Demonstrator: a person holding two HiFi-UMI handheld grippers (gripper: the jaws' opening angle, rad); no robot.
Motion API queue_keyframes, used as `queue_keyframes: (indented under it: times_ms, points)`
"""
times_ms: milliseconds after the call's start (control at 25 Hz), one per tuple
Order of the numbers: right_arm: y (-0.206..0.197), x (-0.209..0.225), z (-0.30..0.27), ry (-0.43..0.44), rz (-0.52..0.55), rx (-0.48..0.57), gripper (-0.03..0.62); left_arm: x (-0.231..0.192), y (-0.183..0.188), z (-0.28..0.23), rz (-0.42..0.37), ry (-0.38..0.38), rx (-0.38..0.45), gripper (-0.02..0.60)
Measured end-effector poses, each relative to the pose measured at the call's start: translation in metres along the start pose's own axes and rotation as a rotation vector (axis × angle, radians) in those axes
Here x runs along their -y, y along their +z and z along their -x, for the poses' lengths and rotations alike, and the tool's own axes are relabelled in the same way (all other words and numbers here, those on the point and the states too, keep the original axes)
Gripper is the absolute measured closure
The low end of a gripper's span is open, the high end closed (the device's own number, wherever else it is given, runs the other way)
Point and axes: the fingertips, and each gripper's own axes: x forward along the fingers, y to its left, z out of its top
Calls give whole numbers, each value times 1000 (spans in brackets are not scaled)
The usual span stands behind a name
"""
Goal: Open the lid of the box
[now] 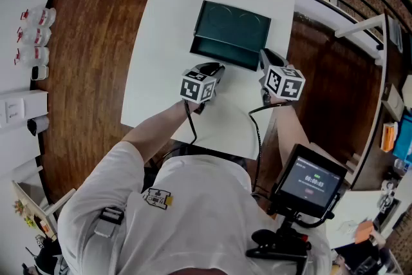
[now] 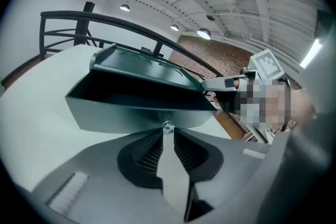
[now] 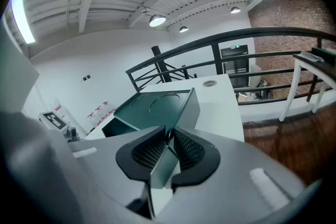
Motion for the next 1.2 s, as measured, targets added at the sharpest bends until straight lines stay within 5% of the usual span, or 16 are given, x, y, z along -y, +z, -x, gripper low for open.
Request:
queue_keyframes:
  times_ms: [280, 640, 760, 1200]
  points:
    - [-3, 4, 1, 7, -25, 7, 546, 15, -49, 22, 13, -16, -35, 517]
    - [-3, 7, 0, 34, -50, 16, 543, 17, -49, 22, 22, -37, -17, 515]
    - [-9, -1, 14, 70, -95, 53, 493, 17, -48, 34, 38, -79, 19, 494]
    - [-139, -76, 128, 132, -243, 65, 503, 19, -96, 135, 0, -192, 36, 494]
